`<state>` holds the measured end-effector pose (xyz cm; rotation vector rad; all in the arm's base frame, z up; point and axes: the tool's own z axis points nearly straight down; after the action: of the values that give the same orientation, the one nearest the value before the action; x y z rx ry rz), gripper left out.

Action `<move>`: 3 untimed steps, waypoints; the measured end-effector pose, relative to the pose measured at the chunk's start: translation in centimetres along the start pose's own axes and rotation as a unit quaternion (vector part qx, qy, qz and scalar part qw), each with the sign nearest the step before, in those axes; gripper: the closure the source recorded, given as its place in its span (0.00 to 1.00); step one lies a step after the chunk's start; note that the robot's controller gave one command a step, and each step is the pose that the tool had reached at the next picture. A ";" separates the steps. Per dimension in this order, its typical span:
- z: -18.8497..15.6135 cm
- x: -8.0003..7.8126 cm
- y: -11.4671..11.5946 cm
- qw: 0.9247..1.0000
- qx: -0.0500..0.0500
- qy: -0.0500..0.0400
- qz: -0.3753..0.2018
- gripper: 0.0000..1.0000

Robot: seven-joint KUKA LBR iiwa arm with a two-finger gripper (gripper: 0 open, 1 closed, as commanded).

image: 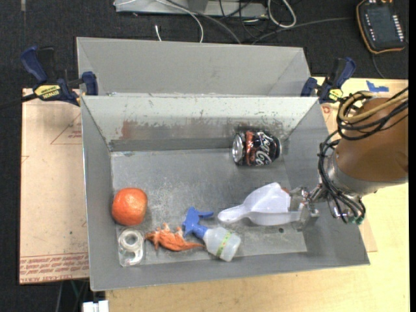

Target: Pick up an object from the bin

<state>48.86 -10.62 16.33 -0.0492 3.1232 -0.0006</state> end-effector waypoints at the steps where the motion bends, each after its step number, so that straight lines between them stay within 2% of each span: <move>1: -2.4 -0.6 2.3 1.000 -0.001 0.002 -0.004 1.00; 2: -1.8 0.3 2.4 1.000 -0.001 0.003 -0.005 1.00; 3: -1.9 0.3 2.4 1.000 -0.001 0.003 -0.005 1.00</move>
Offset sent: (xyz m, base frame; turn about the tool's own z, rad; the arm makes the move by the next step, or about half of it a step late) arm -0.0049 0.0224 0.0188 -0.0088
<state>48.41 -8.28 18.18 -0.0636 3.1287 0.0021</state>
